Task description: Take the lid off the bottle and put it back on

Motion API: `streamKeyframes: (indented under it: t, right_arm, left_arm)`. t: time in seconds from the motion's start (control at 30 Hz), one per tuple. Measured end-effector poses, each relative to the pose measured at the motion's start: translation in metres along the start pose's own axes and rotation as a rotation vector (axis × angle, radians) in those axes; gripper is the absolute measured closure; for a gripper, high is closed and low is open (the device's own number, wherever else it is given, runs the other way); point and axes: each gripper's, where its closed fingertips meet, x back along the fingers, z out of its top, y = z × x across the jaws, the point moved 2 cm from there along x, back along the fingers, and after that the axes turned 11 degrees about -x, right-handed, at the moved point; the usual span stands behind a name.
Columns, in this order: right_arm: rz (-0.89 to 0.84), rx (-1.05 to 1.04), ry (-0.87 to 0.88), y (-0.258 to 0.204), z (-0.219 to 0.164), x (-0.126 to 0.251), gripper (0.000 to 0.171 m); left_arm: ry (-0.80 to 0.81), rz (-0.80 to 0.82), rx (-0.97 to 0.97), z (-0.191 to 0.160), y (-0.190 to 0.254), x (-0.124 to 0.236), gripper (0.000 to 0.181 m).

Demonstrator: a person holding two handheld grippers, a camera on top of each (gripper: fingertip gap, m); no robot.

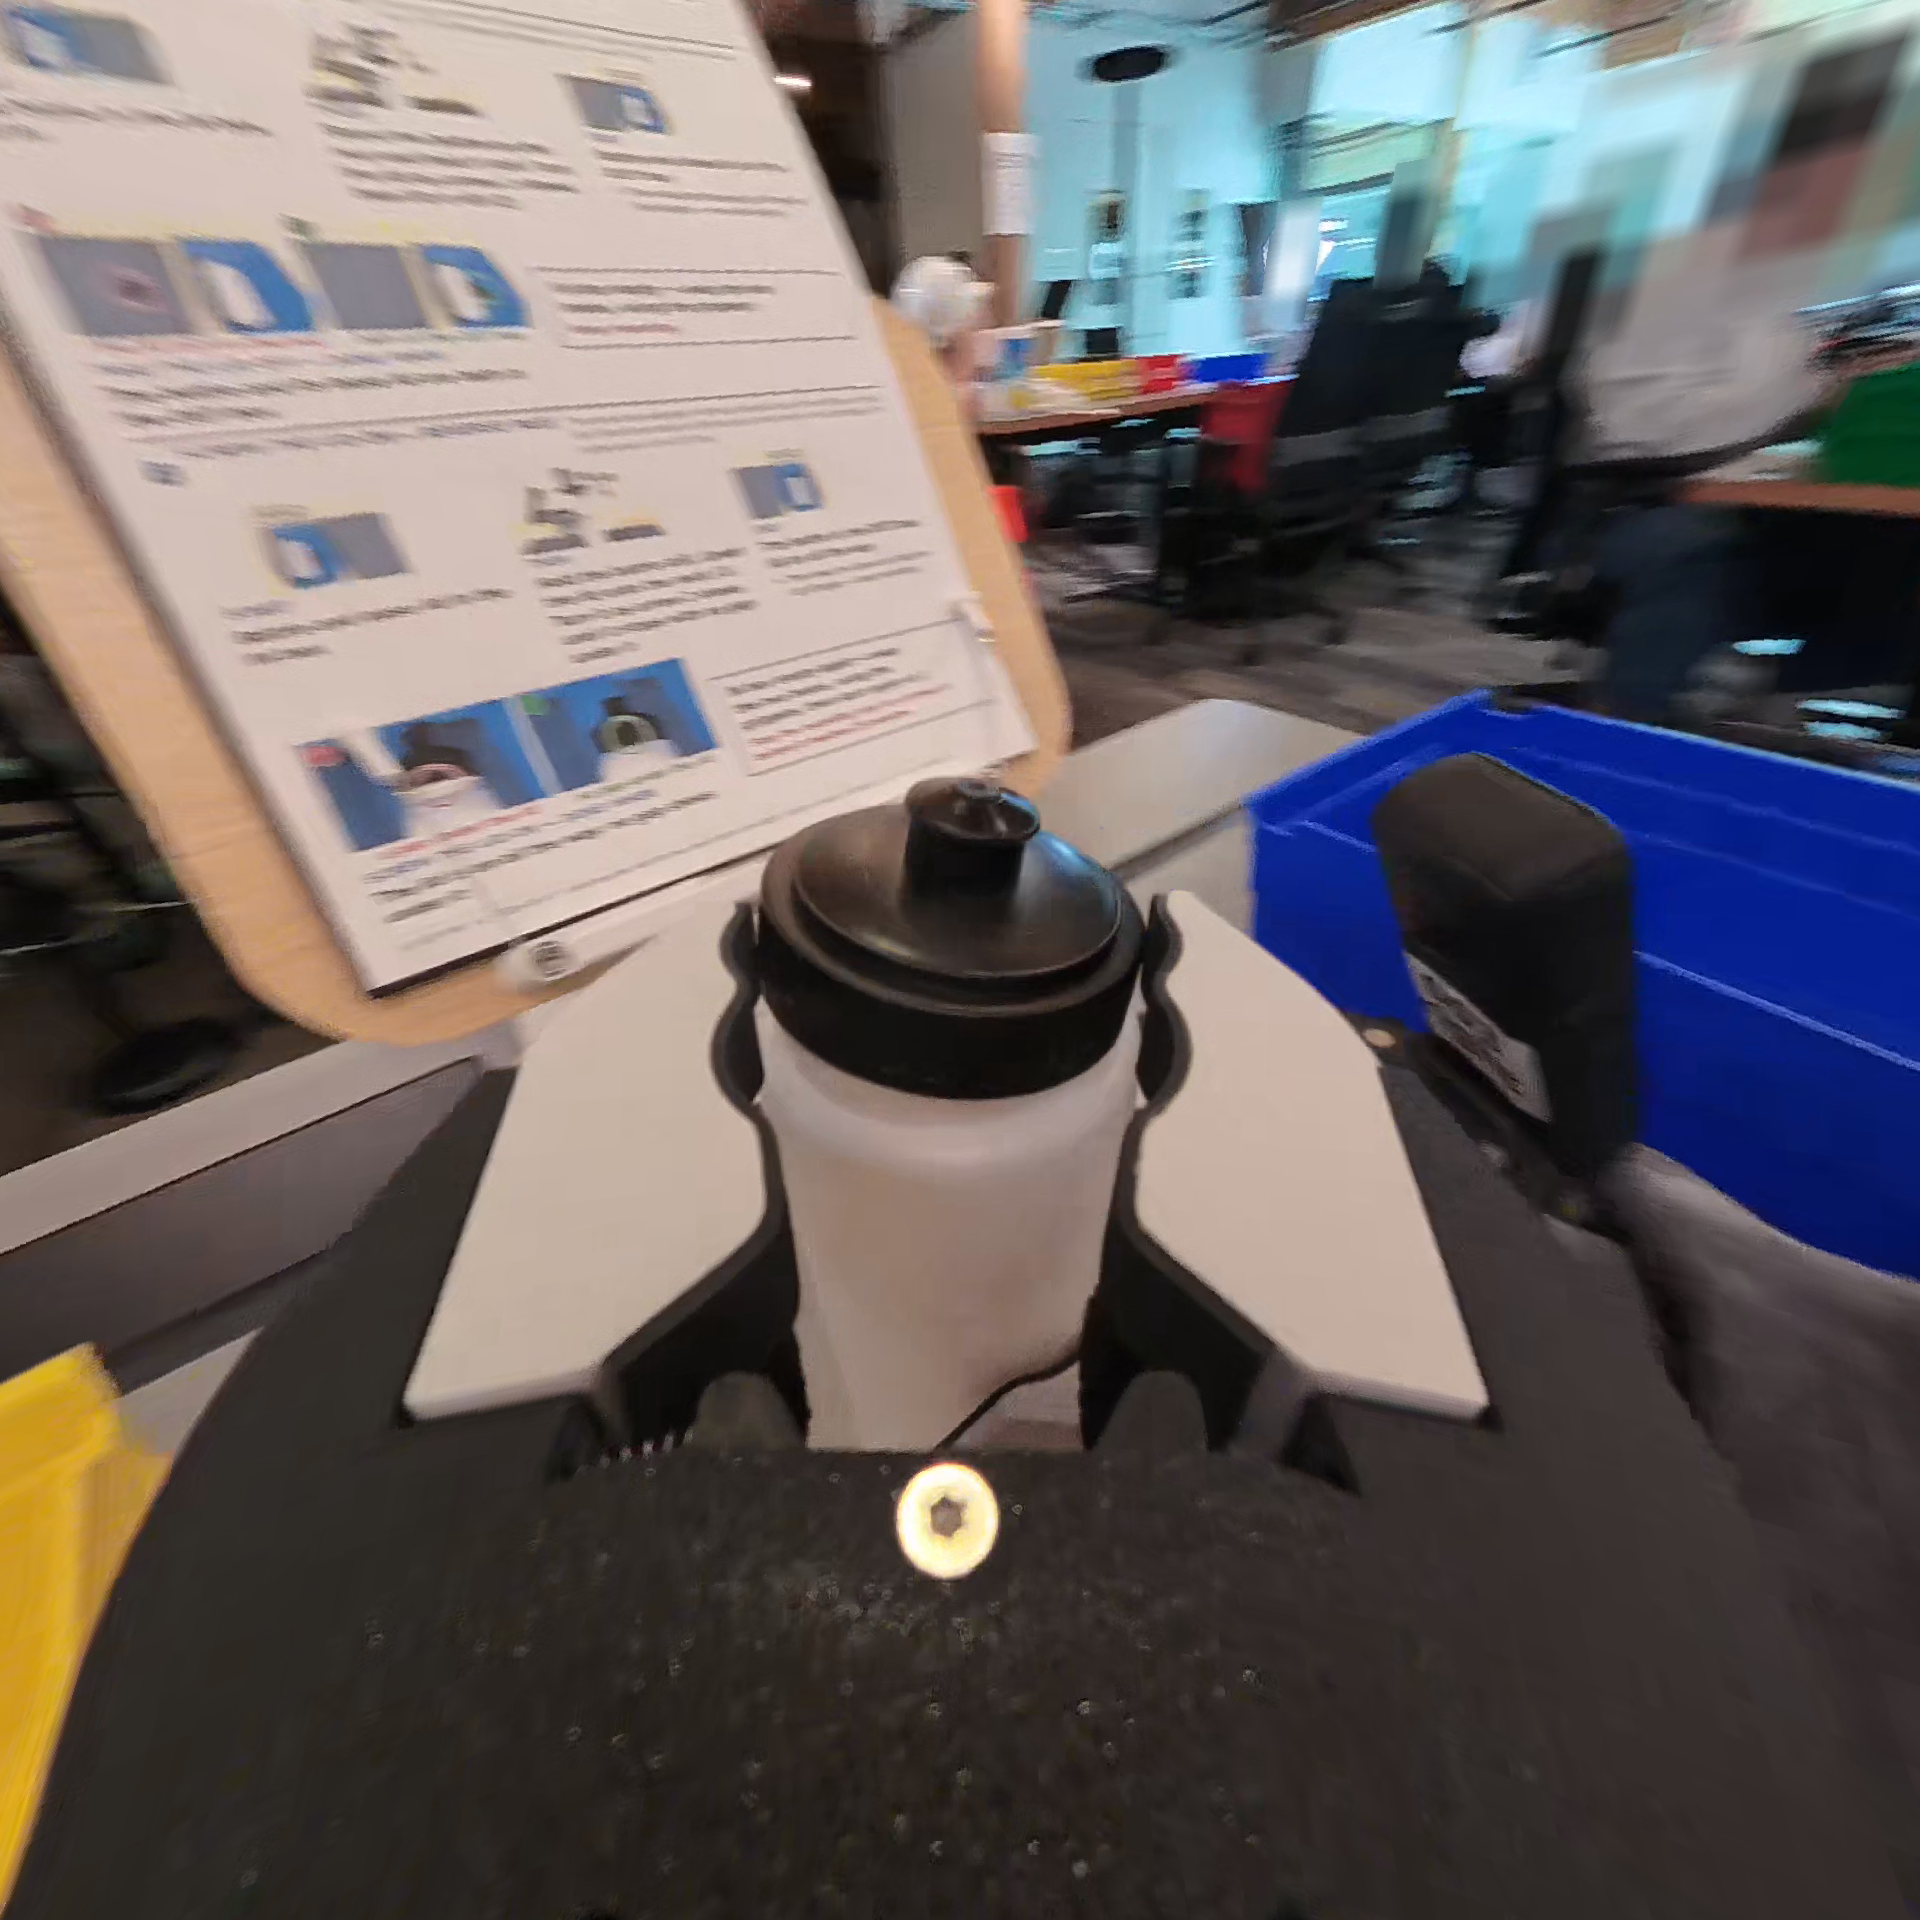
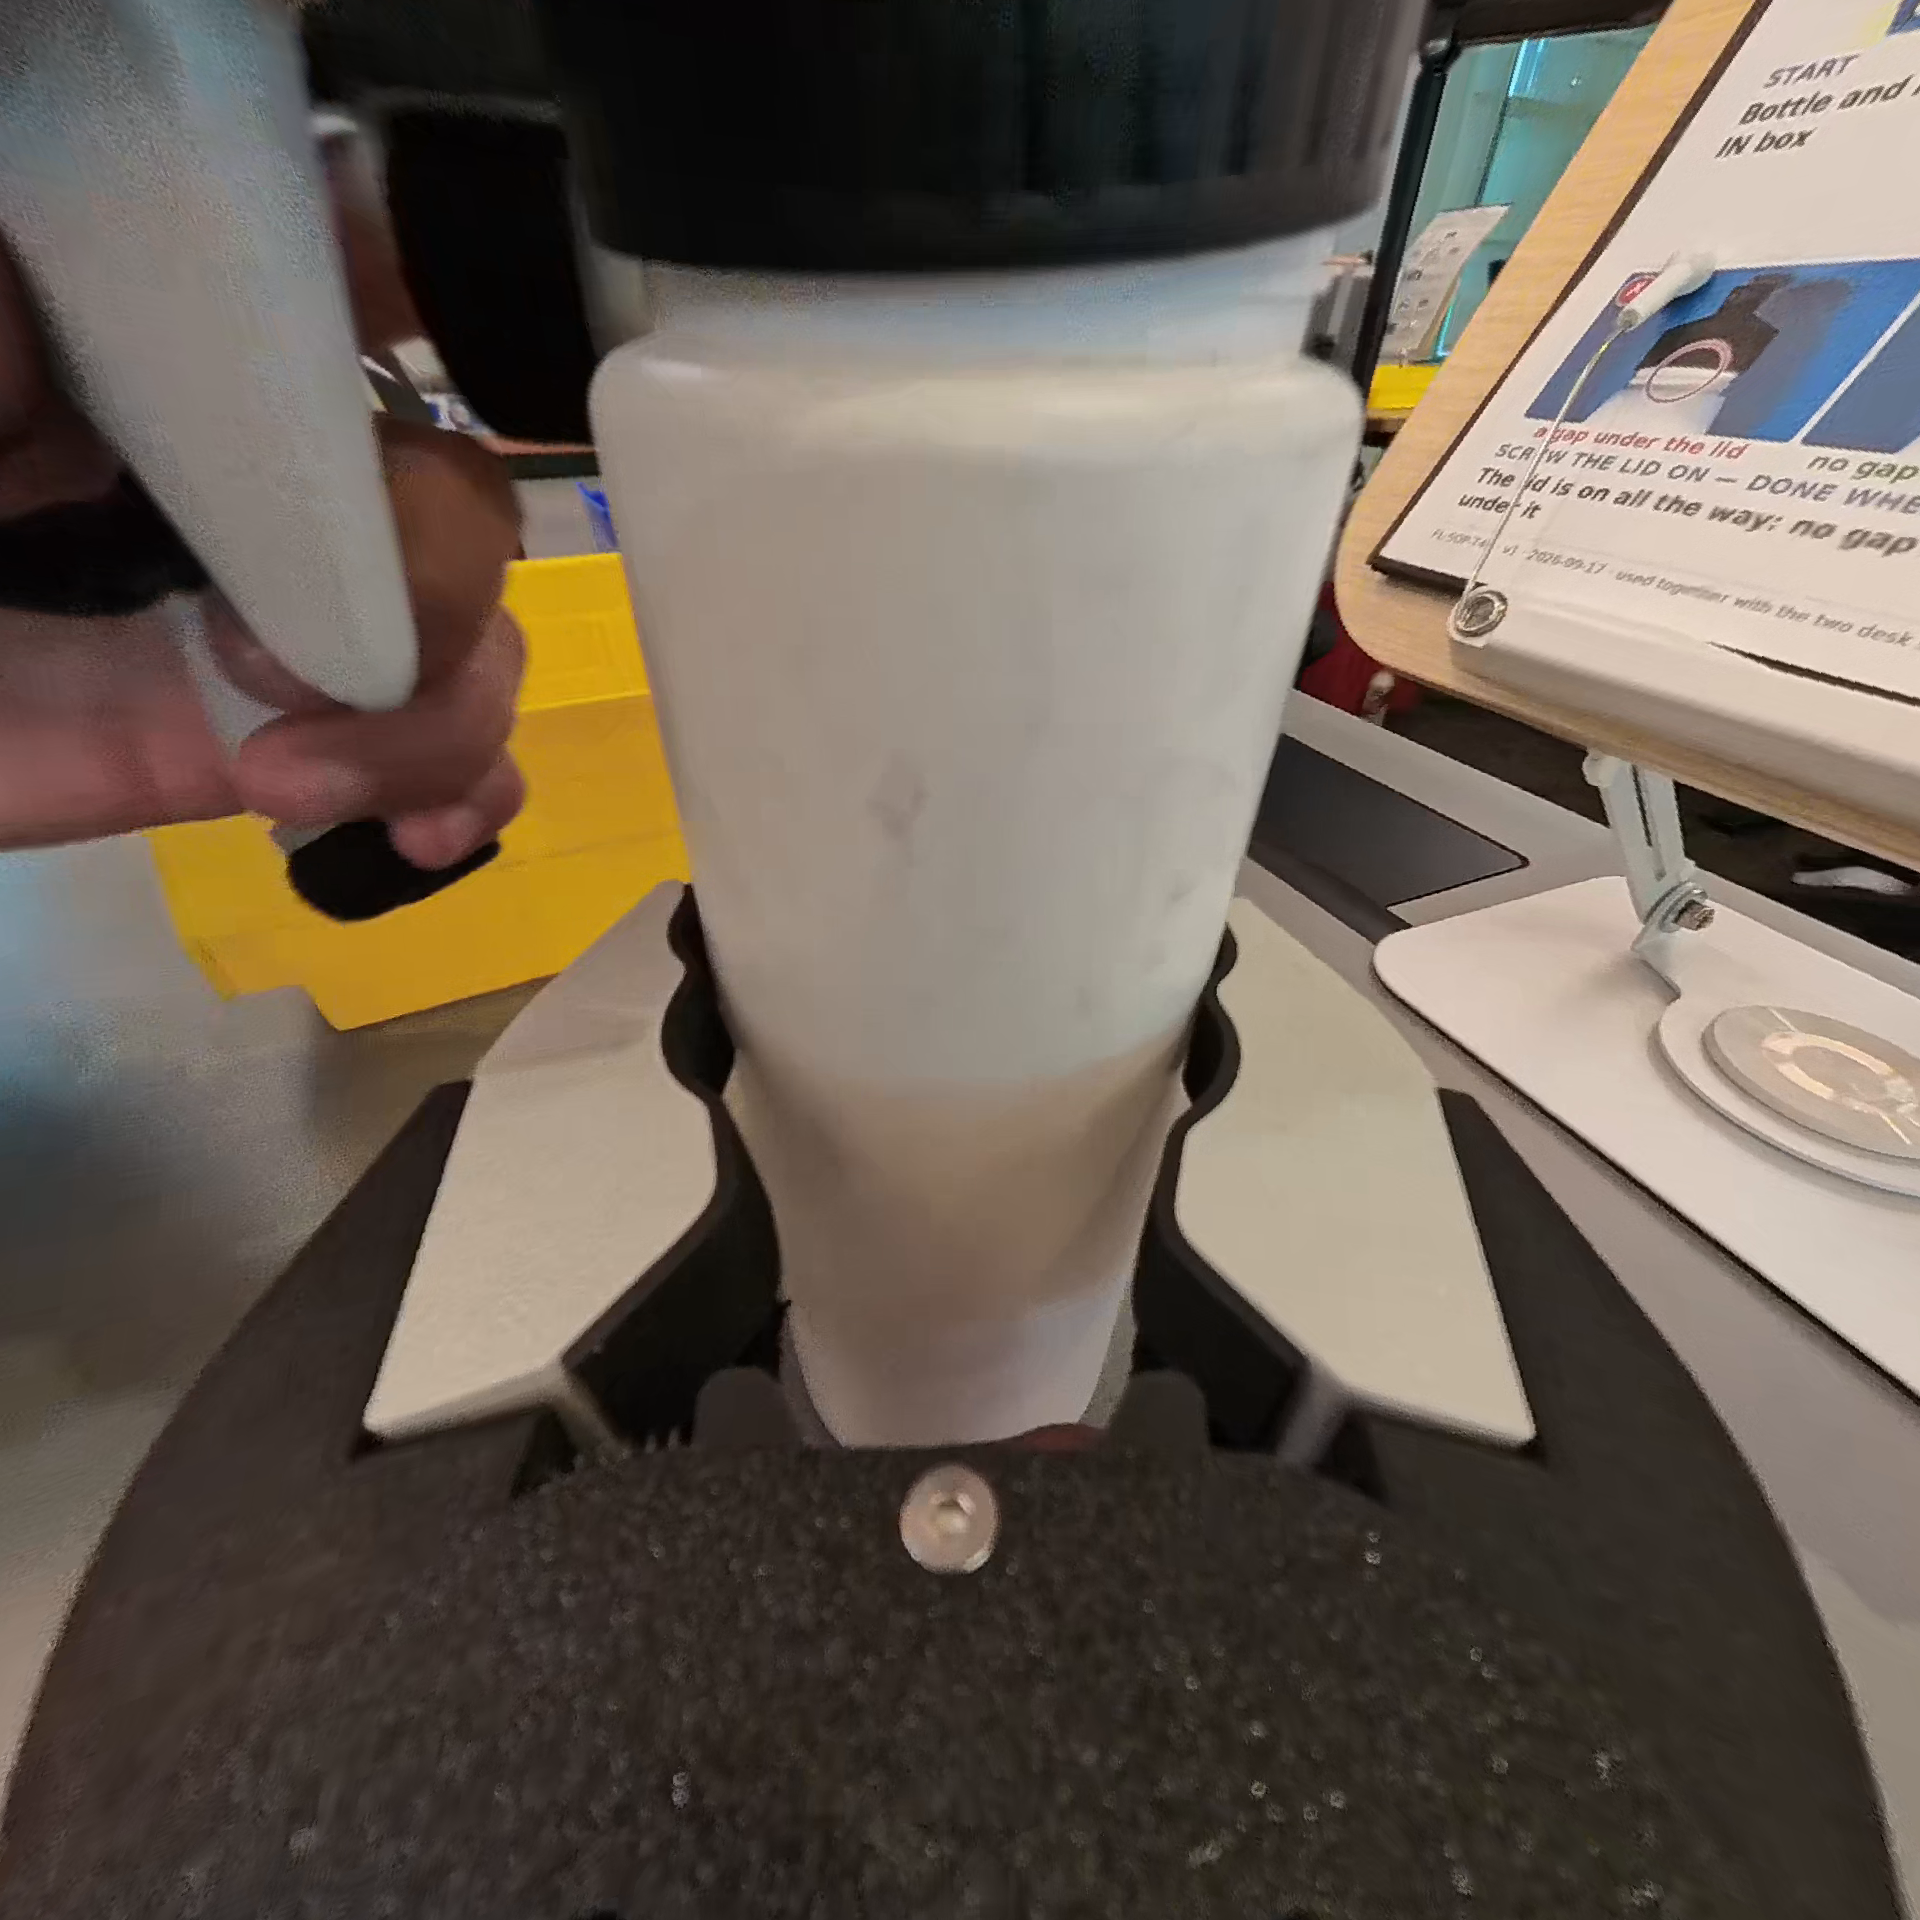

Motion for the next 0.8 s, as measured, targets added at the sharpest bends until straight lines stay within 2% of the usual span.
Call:
streamKeyframes:
  t: [0.1, 0.27, 0.4, 0.57, 0.7, 0.8]
  right_arm:
    - [-0.002, 0.004, -0.001, 0.000, 0.000, 0.000, 0.084]
    - [0.001, 0.023, -0.010, -0.003, -0.001, -0.001, 0.084]
    - [0.005, 0.021, -0.004, -0.003, -0.001, 0.000, 0.084]
    - [0.013, 0.022, -0.005, -0.004, -0.001, -0.001, 0.084]
    - [0.019, 0.022, -0.003, -0.005, -0.002, -0.001, 0.084]
    - [0.015, 0.022, -0.003, -0.005, -0.001, 0.000, 0.084]
  left_arm:
    - [-0.019, 0.221, -0.010, 0.001, 0.004, 0.000, 0.111]
    - [0.026, 0.420, 0.215, -0.002, 0.001, 0.005, 0.111]
    - [0.016, 0.449, 0.181, -0.001, 0.003, 0.004, 0.111]
    - [0.030, 0.398, 0.177, 0.002, 0.000, 0.007, 0.111]
    - [0.205, 0.366, 0.071, 0.049, -0.005, 0.035, 0.111]
    - [0.249, 0.329, -0.009, 0.074, -0.005, 0.069, 0.111]
